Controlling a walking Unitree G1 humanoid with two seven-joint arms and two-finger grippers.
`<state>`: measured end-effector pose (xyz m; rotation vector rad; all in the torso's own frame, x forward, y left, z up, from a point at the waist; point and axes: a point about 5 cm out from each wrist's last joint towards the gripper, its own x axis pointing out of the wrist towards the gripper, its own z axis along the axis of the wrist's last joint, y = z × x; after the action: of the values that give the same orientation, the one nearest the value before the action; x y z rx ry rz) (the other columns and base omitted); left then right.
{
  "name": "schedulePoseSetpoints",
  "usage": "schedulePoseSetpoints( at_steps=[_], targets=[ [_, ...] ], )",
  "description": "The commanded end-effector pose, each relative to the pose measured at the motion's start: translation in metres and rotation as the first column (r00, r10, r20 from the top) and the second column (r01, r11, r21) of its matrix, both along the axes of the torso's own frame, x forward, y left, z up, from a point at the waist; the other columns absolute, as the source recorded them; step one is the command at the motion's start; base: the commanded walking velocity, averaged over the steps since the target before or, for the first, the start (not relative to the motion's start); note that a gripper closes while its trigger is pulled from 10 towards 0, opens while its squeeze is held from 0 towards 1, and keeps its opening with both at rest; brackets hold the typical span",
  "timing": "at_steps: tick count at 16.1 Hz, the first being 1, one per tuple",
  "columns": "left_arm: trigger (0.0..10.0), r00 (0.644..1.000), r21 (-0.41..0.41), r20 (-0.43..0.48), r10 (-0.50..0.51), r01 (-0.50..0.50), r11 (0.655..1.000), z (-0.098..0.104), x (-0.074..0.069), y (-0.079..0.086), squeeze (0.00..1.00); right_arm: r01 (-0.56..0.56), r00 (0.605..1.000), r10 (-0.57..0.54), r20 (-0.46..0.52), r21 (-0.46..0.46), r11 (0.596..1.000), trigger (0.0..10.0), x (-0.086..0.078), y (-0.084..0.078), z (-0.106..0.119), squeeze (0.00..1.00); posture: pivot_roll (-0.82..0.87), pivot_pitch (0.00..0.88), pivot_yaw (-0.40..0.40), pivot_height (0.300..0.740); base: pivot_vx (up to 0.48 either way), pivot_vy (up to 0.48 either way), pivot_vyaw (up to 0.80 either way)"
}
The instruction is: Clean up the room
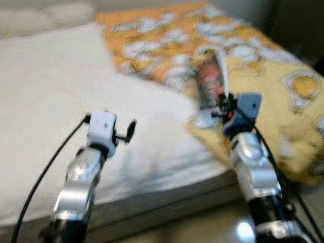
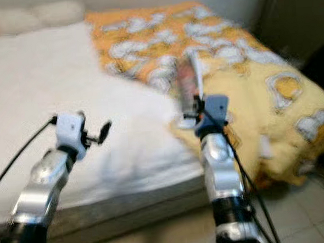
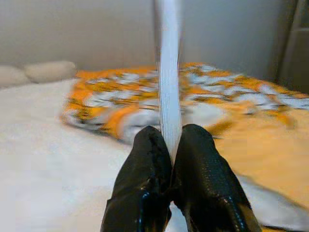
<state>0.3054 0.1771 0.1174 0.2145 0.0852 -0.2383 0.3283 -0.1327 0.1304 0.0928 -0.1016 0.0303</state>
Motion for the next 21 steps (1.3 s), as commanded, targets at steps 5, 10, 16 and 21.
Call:
schedulePoseSetpoints(
  at_steps=[5, 10, 16, 21],
  targets=[
    [10.0, 1.0, -0.022, 0.016, 0.025, -0.025, 0.999, 0.0051, 0.0038, 0.0047, 0.85, 0.004, 0.998, -0.003, 0.064, -0.003, 1.0, 10.0, 0.0004, -0.0051, 0.0143, 0.0, 0.03, 0.0, 0.003, 0.74, 0.0, 0.37, 0.0],
    [10.0, 1.0, -0.014, 0.023, 0.011, -0.011, 1.0, 0.0072, 0.0073, 0.0026, 0.85, -0.004, 0.998, 0.004, 0.064, -0.001, 1.0, 10.0, 0.002, -0.0045, 0.0144, 0.0, 0.03, 0.0, 0.003, 0.74, 0.0, 0.37, 0.0],
    [10.0, 1.0, -0.016, 0.023, 0.006, -0.005, 1.0, 0.0063, 0.009, 0.0013, 0.85, -0.01, 0.998, 0.01, 0.066, -0.001, 1.0, 10.0, 0.0038, -0.0043, 0.0158, 0.0, 0.02, 0.0, 0.005, 0.74, 0.0, 0.369, 0.0],
    [10.0, 1.0, -0.018, 0.02, 0.002, -0.002, 1.0, 0.0043, 0.0086, 0.0011, 0.84, -0.008, 0.998, 0.008, 0.066, 0.0, 1.0, 10.0, 0.0044, -0.0047, 0.0163, 0.0, 0.02, 0.0, 0.006, 0.74, 0.0, 0.369, 0.0]
  ],
)
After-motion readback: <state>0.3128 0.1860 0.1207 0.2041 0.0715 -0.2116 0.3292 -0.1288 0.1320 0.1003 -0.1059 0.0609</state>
